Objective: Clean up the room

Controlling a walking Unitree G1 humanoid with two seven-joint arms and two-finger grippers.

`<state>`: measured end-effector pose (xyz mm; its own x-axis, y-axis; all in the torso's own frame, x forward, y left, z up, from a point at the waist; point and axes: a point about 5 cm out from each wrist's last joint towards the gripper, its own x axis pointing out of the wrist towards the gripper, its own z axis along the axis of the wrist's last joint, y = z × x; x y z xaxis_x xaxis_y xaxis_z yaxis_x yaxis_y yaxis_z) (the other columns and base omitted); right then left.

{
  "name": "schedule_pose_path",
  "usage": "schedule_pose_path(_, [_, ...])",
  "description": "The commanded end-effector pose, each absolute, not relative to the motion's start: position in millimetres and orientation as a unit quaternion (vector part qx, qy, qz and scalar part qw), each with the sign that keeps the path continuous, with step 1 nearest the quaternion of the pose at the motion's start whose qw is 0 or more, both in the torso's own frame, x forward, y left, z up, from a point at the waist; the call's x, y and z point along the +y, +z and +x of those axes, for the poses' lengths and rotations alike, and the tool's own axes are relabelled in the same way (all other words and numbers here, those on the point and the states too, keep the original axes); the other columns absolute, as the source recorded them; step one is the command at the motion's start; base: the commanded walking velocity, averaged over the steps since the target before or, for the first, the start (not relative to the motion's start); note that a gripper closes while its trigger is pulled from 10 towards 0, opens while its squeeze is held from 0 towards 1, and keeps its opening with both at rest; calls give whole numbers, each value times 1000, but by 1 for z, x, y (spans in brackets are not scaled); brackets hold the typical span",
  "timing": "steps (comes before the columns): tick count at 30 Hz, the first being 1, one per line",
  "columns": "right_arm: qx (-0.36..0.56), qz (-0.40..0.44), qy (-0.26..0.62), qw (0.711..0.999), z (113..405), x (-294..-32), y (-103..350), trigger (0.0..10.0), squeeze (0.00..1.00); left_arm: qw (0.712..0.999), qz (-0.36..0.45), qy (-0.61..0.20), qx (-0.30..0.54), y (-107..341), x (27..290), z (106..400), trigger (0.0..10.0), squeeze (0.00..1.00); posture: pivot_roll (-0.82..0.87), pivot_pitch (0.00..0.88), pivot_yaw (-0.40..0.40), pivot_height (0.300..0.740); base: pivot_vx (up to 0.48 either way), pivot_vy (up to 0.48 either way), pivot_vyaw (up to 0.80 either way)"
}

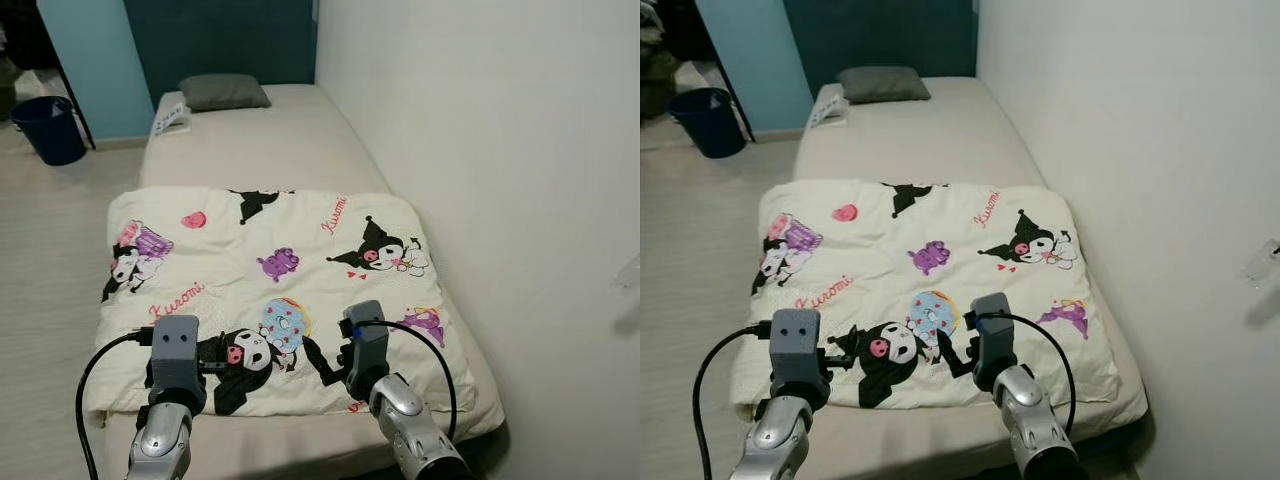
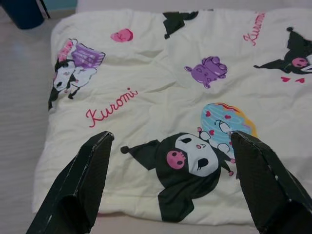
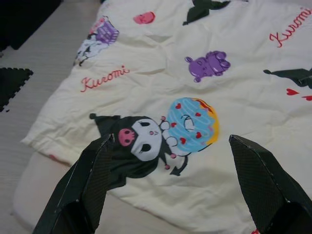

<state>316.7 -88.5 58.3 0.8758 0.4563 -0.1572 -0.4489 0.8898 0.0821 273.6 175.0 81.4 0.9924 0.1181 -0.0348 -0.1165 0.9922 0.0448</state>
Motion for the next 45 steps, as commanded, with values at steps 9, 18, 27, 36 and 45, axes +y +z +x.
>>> schedule_pose_path(9, [97, 27, 230, 968, 311, -91, 50, 10000, 0, 997, 21, 59, 55, 67, 175, 268, 10000, 0, 2, 123, -45, 740, 0, 0, 0])
schedule_pose_path(18, [98, 26, 228, 968, 312, -91, 50, 10000, 0, 996, 24, 57, 66, 63, 177, 270, 10000, 0, 3, 121, -47, 740, 0, 0, 0])
schedule_pose_path(27, [96, 14, 231, 968, 314, -91, 52, 10000, 0, 996, 19, 58, 65, 64, 176, 270, 10000, 0, -6, 130, -44, 740, 0, 0, 0])
schedule_pose_path(36, [94, 6, 240, 966, 313, -89, 52, 10000, 0, 996, 23, 55, 64, 64, 175, 269, 10000, 0, -4, 133, -42, 740, 0, -52, 89])
schedule_pose_path(45, [92, 1, 244, 965, 313, -88, 53, 10000, 0, 996, 23, 57, 60, 65, 173, 267, 10000, 0, -5, 136, -46, 740, 0, -467, 800])
